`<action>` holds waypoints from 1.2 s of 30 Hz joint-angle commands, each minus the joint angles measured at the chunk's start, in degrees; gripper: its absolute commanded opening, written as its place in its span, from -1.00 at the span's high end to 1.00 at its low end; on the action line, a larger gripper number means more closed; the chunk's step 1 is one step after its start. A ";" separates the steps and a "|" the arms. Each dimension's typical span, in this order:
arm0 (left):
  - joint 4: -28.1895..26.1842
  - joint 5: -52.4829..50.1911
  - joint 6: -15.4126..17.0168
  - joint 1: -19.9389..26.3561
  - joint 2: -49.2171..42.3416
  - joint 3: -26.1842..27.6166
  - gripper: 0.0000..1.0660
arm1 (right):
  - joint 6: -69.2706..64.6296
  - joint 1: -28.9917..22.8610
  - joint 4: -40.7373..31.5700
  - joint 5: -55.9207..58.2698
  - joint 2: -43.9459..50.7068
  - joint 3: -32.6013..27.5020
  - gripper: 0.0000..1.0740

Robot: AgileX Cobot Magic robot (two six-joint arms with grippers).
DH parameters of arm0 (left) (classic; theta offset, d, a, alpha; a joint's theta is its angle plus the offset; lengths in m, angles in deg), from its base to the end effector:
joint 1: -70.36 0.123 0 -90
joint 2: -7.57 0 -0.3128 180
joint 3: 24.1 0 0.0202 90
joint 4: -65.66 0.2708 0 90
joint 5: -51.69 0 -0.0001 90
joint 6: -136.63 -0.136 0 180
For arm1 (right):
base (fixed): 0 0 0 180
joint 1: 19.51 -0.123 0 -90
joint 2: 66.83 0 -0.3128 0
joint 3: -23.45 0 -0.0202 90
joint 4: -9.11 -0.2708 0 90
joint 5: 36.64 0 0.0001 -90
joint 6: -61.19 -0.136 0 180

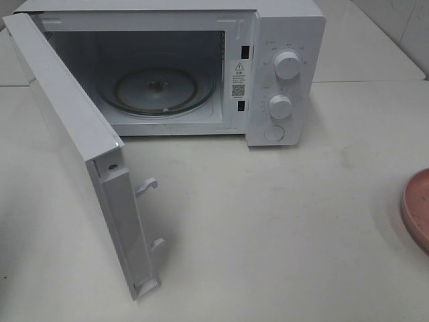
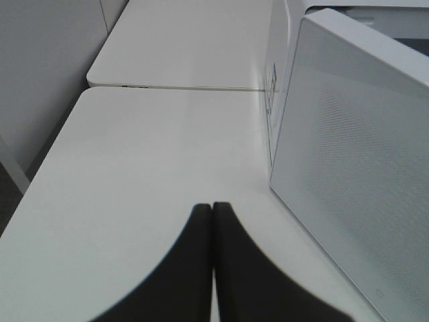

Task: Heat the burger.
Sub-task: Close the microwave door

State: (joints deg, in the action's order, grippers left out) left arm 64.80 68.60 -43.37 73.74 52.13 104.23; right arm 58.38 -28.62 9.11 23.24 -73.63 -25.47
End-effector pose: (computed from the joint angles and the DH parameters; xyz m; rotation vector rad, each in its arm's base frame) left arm 0.1733 0.0096 0.2796 -0.0696 1.9735 0.0248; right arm 0.0241 0.0039 0.2704 -0.1110 2.0170 0.1321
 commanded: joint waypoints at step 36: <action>8.82 -69.21 4.35 -11.97 52.48 -5.61 1.00 | 0.40 0.40 -0.34 -0.46 1.49 0.06 -0.42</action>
State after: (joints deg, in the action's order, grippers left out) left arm 73.39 0.87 -38.61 62.17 104.73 98.04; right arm 58.38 -28.62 9.11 23.24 -73.63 -25.47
